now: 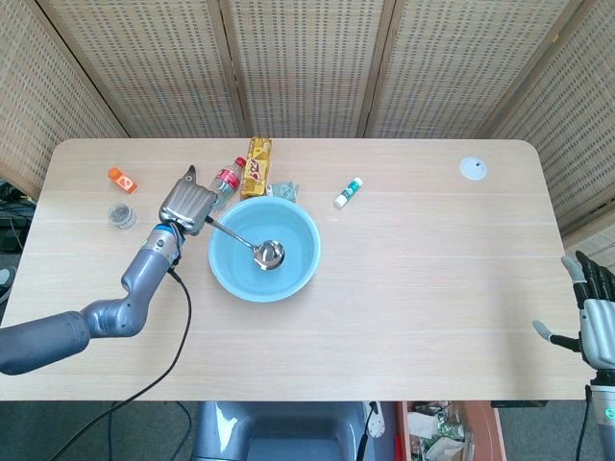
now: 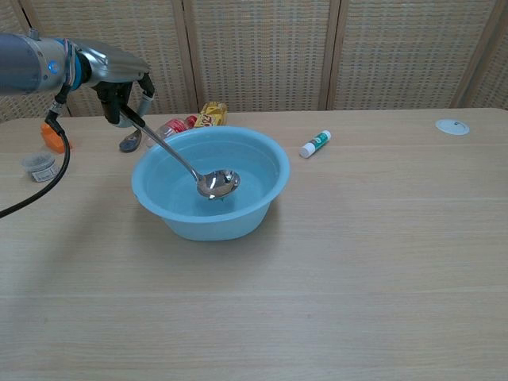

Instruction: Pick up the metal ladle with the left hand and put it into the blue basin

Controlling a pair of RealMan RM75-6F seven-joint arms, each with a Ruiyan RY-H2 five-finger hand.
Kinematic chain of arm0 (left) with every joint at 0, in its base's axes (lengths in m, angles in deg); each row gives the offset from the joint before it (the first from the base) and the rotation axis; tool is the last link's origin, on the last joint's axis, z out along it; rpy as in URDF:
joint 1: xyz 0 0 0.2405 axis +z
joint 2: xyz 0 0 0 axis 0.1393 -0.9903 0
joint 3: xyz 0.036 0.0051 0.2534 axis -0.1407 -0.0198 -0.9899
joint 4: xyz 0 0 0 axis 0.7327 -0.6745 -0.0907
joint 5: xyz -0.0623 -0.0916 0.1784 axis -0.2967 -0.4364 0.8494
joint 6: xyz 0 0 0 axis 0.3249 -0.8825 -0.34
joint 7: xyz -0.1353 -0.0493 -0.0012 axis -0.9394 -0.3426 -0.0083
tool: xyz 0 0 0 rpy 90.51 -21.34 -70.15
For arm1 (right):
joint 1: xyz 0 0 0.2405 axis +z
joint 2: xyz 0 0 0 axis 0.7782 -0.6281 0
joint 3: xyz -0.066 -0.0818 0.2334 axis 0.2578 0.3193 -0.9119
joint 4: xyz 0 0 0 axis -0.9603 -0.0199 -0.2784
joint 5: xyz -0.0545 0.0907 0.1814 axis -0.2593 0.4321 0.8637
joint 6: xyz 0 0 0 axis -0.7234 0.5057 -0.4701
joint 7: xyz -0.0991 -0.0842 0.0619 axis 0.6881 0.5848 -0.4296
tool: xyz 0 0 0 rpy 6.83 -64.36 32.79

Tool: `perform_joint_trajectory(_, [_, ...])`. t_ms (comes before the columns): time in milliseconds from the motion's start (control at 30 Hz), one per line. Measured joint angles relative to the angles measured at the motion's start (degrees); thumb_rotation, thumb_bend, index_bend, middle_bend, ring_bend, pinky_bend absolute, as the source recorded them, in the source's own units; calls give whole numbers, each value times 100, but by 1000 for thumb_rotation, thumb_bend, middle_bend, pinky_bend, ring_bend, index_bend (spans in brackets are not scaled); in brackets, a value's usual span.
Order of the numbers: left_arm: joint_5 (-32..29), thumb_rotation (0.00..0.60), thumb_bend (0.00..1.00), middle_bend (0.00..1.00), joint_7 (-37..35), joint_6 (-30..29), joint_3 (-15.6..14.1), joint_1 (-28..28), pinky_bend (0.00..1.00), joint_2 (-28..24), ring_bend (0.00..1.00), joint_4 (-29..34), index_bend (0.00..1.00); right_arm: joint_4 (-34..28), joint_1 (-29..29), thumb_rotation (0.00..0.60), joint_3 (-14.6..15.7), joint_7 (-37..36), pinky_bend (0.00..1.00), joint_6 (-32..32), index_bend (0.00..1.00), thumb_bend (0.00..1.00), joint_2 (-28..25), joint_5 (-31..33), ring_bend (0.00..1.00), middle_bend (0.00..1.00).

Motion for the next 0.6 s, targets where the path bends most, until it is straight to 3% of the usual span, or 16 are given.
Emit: perform_joint_trajectory(600, [-918,600,574,999,1801,-558,-631,-919,991,856,930,-438,893,162,47,600,-55,-223,0,-172,0,0,-10,140,0,0])
